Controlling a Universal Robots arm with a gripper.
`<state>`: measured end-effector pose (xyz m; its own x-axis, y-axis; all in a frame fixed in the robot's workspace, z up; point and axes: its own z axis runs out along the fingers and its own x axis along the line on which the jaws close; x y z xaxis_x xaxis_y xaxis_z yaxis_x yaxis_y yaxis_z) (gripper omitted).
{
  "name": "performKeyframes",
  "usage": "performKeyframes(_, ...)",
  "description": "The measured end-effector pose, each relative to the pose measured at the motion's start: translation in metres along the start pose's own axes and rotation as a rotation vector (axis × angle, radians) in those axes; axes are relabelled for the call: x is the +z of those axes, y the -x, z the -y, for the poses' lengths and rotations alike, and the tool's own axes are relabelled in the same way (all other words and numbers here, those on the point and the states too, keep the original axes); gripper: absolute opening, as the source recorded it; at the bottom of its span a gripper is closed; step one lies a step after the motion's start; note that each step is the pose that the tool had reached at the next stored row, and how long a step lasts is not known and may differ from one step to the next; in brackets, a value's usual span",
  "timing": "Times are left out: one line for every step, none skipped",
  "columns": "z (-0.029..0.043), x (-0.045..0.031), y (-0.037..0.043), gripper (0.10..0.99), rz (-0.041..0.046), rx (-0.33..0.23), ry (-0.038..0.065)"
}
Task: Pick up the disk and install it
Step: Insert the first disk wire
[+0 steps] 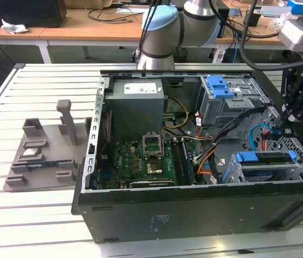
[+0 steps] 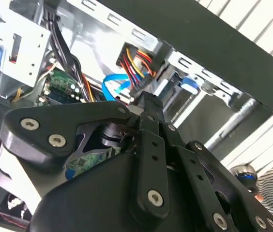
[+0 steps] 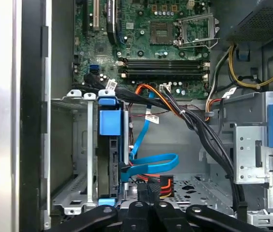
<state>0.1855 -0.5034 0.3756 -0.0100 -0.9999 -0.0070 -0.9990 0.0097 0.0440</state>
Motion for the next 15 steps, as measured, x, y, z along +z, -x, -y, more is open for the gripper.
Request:
performKeyframes(0.0017, 0.0006, 0.0013, 0.106, -0.0023, 0.000, 0.000)
performKeyframes(0.0049, 0.0014, 0.0028, 0.106, -0.0068, 0.000, 0.000)
performKeyframes(0.0068, 0.0019, 0.0036, 0.106, -0.0090, 0.000, 0.000)
performKeyframes(0.0080, 0.0022, 0.0043, 0.106, -0.0108, 0.000, 0.000)
performKeyframes(0.0094, 0.0029, 0.0050, 0.106, -0.0124, 0.000, 0.000)
performKeyframes(0.0098, 0.0036, 0.0052, 0.106, -0.0128, 0.000, 0.000)
performKeyframes(0.0098, 0.0048, 0.0052, 0.106, -0.0132, 0.001, 0.000)
performKeyframes(0.0098, 0.0057, 0.0053, 0.106, -0.0132, 0.001, 0.000)
performKeyframes(0.0099, 0.0066, 0.0053, 0.106, -0.0133, 0.001, 0.000)
performKeyframes(0.0099, 0.0067, 0.0053, 0.106, -0.0134, 0.001, 0.000)
performKeyframes(0.0100, 0.0067, 0.0053, 0.106, -0.0134, 0.001, 0.000)
performKeyframes(0.0100, 0.0068, 0.0053, 0.106, -0.0132, 0.000, 0.000)
performKeyframes(0.0100, 0.0068, 0.0053, 0.106, -0.0133, 0.000, 0.000)
performKeyframes(0.0100, 0.0069, 0.0053, 0.106, -0.0132, 0.001, 0.000)
performKeyframes(0.0100, 0.0069, 0.0054, 0.114, -0.0132, 0.001, 0.000)
